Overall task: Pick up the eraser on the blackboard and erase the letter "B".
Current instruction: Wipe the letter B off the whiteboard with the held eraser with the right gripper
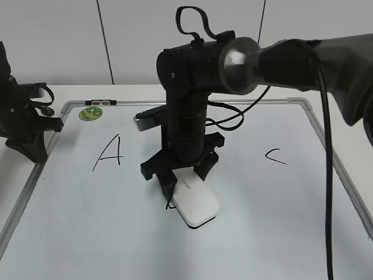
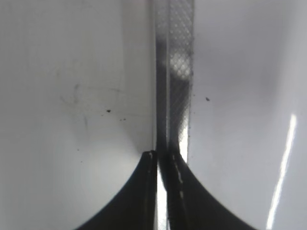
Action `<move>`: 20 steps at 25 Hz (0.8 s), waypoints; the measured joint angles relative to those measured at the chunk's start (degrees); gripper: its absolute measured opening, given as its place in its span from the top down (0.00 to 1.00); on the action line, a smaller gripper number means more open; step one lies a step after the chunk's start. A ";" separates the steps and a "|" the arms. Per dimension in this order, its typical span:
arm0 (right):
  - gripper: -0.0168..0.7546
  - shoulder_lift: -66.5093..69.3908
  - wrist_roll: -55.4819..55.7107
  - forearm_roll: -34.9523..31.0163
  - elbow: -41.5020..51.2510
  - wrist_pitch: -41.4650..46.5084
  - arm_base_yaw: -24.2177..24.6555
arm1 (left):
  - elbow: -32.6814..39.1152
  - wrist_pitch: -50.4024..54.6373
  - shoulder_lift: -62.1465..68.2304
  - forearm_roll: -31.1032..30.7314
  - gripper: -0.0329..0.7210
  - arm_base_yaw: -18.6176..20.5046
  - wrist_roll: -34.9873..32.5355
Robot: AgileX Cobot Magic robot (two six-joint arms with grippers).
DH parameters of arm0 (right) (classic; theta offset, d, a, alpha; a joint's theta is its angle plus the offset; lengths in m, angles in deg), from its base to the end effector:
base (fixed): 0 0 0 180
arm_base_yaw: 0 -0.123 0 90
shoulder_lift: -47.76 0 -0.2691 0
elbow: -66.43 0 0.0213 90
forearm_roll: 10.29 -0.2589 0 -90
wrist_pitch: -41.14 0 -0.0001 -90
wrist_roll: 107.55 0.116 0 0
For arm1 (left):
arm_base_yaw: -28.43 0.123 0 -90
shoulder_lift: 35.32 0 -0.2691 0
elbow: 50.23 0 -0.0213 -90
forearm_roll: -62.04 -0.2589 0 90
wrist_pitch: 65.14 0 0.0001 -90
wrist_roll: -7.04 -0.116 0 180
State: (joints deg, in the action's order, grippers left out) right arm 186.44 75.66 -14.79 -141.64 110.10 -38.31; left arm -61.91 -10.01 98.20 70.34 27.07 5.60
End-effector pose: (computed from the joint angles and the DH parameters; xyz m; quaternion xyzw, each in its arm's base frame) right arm 0.3500 0.2874 0.1138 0.2880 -0.9569 -0.0356 0.0095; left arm 0.4226 -0.0238 0.0847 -0.0154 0.9977 -0.0604 0.0264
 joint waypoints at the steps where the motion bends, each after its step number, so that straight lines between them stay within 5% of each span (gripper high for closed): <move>1: 0.30 0.00 0.00 -0.21 0.00 -0.12 -0.47 | 0.00 0.00 0.00 0.11 0.93 0.00 0.00; 20: 0.30 0.04 8.43 6.11 0.00 0.01 -4.37 | 0.00 0.00 0.00 0.77 0.93 0.05 0.00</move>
State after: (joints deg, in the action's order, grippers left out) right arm 186.48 84.09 -8.68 -141.64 110.11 -42.68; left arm -61.91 -10.01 98.20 71.11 27.12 5.60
